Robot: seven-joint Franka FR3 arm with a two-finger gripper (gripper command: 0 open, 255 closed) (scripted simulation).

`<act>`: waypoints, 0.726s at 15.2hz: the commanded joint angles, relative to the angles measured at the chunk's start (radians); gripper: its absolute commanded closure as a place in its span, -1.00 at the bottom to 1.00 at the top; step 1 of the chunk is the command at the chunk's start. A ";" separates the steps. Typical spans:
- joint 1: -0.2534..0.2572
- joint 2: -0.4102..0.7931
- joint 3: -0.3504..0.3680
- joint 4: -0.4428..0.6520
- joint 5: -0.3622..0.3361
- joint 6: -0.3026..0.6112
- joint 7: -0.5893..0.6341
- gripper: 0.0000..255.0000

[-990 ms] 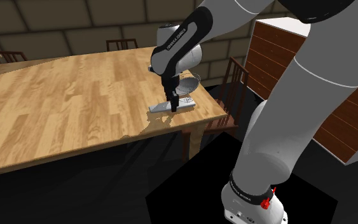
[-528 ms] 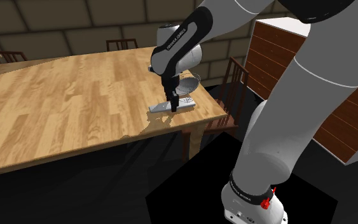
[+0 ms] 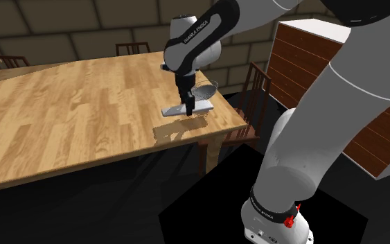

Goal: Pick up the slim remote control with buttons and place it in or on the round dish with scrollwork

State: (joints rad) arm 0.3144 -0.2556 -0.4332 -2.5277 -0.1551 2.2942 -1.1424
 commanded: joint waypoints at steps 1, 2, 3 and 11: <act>-0.002 -0.019 0.005 0.012 -0.005 -0.030 0.004 1.00; -0.002 -0.028 0.007 0.019 -0.006 -0.046 0.006 1.00; -0.003 -0.036 0.009 0.026 -0.008 -0.061 0.008 1.00; -0.006 -0.095 0.028 0.090 -0.015 -0.182 0.017 1.00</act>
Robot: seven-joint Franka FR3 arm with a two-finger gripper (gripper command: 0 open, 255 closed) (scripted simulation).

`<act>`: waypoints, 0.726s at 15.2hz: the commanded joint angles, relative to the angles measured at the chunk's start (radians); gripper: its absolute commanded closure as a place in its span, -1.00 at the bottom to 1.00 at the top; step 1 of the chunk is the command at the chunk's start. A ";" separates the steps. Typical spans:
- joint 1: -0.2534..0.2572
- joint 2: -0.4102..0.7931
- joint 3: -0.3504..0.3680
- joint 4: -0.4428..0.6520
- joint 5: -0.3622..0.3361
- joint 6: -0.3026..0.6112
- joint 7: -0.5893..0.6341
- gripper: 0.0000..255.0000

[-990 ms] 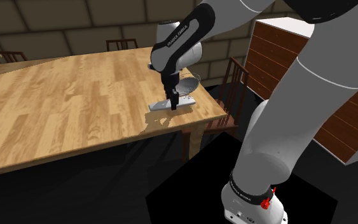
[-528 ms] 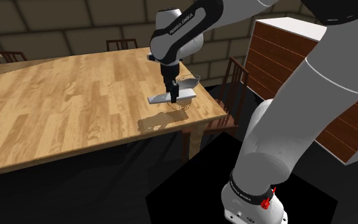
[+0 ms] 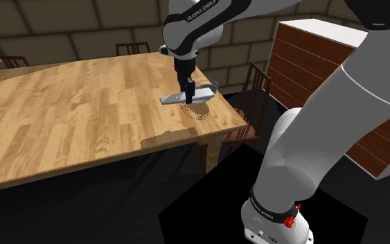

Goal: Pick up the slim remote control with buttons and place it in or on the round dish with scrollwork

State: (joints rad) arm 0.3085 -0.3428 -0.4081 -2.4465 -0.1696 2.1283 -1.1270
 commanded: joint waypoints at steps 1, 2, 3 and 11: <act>0.000 -0.013 0.005 0.018 -0.001 -0.031 0.002 1.00; 0.000 -0.019 0.007 0.027 -0.001 -0.045 0.003 1.00; 0.000 -0.025 0.010 0.036 -0.001 -0.060 0.004 1.00; -0.034 0.082 -0.103 0.174 0.017 -0.083 -0.164 1.00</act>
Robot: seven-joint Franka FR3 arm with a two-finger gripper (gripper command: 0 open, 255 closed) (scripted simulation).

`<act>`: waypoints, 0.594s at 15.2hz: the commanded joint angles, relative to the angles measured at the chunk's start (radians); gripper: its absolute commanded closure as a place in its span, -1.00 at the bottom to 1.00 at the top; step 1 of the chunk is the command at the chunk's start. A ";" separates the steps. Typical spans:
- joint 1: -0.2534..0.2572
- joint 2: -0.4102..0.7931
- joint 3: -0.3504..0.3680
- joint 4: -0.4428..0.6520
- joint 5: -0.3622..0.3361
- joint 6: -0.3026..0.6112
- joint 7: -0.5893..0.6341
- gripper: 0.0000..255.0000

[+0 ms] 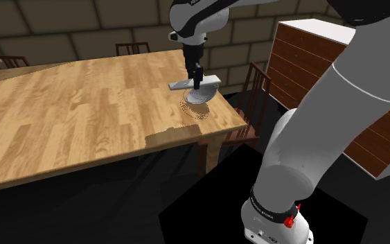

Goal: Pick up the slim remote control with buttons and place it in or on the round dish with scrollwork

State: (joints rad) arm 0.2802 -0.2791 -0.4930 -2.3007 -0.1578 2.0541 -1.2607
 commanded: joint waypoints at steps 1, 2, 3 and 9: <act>-0.010 0.041 -0.038 0.052 0.013 -0.009 -0.060 1.00; -0.015 0.066 -0.057 0.076 0.023 -0.009 -0.091 1.00; -0.019 0.092 -0.075 0.102 0.035 -0.010 -0.122 1.00; -0.038 0.192 -0.133 0.171 0.091 0.011 -0.228 1.00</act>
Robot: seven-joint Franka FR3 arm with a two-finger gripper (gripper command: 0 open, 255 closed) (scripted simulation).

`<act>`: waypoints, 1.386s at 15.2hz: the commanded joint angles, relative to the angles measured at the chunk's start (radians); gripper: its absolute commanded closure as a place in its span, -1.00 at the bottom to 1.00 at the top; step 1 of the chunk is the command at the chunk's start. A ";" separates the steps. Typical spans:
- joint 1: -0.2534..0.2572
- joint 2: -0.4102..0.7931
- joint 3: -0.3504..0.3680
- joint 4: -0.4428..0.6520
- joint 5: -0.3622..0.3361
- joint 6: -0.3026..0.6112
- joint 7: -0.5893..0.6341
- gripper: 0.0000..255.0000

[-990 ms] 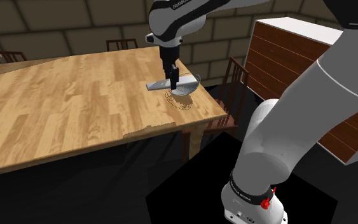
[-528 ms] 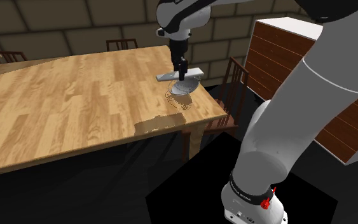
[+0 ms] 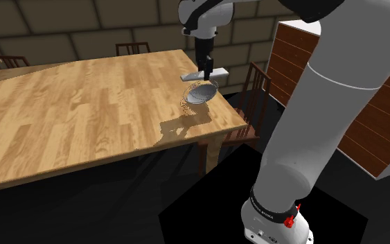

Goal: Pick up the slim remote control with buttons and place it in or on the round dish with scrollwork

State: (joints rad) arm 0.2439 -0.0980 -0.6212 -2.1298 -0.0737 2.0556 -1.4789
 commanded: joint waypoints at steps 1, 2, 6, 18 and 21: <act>-0.002 0.016 -0.006 -0.008 0.009 0.023 -0.012 1.00; -0.002 0.022 -0.007 -0.017 0.013 0.036 -0.014 1.00; -0.003 0.048 -0.011 -0.049 0.029 0.090 -0.026 1.00; -0.004 0.093 -0.016 -0.089 0.060 0.167 -0.049 1.00; -0.004 0.093 -0.016 -0.089 0.060 0.167 -0.049 -1.00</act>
State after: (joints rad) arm 0.2399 -0.0052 -0.6373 -2.2188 -0.0140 2.2221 -1.5274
